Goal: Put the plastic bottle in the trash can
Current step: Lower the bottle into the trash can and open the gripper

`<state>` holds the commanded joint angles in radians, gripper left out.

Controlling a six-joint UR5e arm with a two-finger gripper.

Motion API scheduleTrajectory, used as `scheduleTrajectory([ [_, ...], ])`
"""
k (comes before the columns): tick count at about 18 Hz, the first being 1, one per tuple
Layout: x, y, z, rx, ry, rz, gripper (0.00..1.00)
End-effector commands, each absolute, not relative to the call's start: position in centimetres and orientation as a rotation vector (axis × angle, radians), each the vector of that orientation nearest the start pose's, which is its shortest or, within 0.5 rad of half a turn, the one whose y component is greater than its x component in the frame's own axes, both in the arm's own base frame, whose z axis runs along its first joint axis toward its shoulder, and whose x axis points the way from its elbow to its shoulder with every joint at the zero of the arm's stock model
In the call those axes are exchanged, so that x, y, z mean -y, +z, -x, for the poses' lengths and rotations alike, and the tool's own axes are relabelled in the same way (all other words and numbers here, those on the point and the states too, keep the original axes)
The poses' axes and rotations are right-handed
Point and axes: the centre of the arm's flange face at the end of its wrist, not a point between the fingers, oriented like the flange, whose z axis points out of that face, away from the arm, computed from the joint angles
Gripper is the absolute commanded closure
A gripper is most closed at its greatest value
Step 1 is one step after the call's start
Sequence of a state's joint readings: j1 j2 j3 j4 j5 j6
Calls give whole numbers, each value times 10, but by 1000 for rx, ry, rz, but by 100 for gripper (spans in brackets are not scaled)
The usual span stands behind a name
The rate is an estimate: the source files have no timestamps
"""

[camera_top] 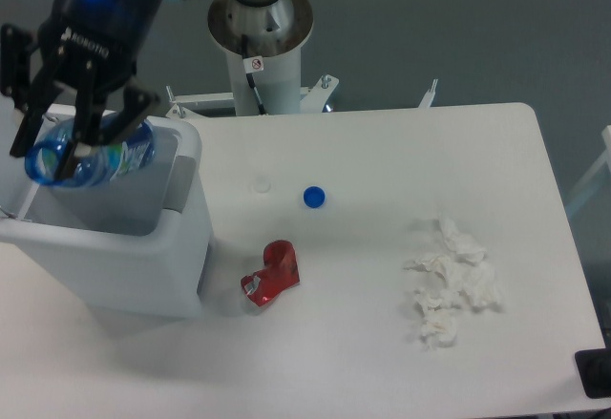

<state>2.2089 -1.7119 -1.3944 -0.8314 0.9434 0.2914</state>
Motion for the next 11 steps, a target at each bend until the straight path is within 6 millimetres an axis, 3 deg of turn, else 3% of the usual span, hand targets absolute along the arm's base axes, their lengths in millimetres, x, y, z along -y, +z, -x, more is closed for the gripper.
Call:
scheduleTrajectory([
  [11,-594,570,187,94,-282,2253,91],
])
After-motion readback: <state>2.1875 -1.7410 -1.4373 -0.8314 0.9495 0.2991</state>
